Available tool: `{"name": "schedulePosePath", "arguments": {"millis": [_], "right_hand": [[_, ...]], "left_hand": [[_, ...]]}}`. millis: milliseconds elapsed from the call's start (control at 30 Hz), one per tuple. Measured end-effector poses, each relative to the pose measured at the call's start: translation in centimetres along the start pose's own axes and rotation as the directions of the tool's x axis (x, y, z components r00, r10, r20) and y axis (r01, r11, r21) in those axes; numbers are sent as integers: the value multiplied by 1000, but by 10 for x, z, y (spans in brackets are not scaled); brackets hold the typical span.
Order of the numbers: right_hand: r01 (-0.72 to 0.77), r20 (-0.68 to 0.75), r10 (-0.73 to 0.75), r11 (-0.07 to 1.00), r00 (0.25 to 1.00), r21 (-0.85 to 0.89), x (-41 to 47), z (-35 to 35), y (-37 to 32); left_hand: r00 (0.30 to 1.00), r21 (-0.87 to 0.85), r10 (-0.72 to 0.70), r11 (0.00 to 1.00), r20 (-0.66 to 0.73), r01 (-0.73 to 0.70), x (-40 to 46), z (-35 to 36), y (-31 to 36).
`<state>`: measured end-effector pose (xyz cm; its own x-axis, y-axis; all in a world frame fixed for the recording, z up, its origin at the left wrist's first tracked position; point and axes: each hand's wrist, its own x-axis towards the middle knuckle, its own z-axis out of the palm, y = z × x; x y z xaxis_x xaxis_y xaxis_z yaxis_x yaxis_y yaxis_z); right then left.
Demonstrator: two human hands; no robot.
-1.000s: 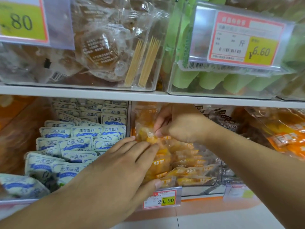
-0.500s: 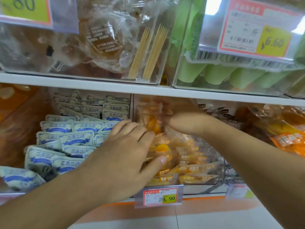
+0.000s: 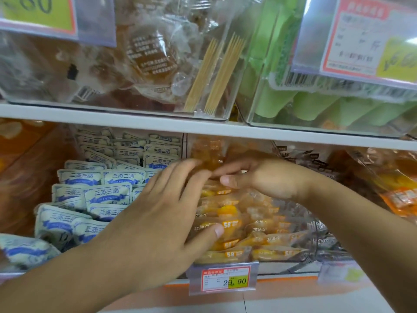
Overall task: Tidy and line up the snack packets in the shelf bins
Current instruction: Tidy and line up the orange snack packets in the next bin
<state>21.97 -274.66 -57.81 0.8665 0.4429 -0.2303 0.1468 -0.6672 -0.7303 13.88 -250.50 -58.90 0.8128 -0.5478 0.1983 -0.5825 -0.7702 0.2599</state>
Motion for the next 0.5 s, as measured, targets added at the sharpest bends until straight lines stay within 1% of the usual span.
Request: {"name": "schedulePosePath", "arguments": {"millis": [100, 133, 167, 200, 267, 333, 400, 500], "right_hand": [[-5, 28, 5, 1000, 1000, 11, 1, -4, 3], [4, -1, -4, 1000, 1000, 8, 2, -6, 2], [11, -59, -12, 1000, 998, -6, 3, -7, 1], [7, -138, -14, 999, 990, -47, 5, -9, 1], [-48, -273, -12, 976, 962, -213, 12, -10, 0], [-121, -304, 8, 927, 953, -354, 23, -7, -2], [-176, -302, 48, 894, 952, -412, 36, -5, 3], [-222, -373, 64, 891, 926, -396, 50, -7, 6]], "left_hand": [[1000, -6, 5, 1000, -3, -6, 8, 2, -1], [1000, 7, 22, 1000, 6, -22, 10, 2, -1], [999, 25, 35, 999, 20, -36, 11, 2, 0], [999, 38, 38, 998, 36, -39, 11, 1, 1], [998, 54, 35, 998, 58, -38, 10, 2, 2], [998, 61, 44, 997, 52, -48, 11, 3, 1], [997, 76, 50, 996, 62, -55, 11, 3, 0], [996, 102, 28, 994, 89, -37, 14, 1, -1]]}}
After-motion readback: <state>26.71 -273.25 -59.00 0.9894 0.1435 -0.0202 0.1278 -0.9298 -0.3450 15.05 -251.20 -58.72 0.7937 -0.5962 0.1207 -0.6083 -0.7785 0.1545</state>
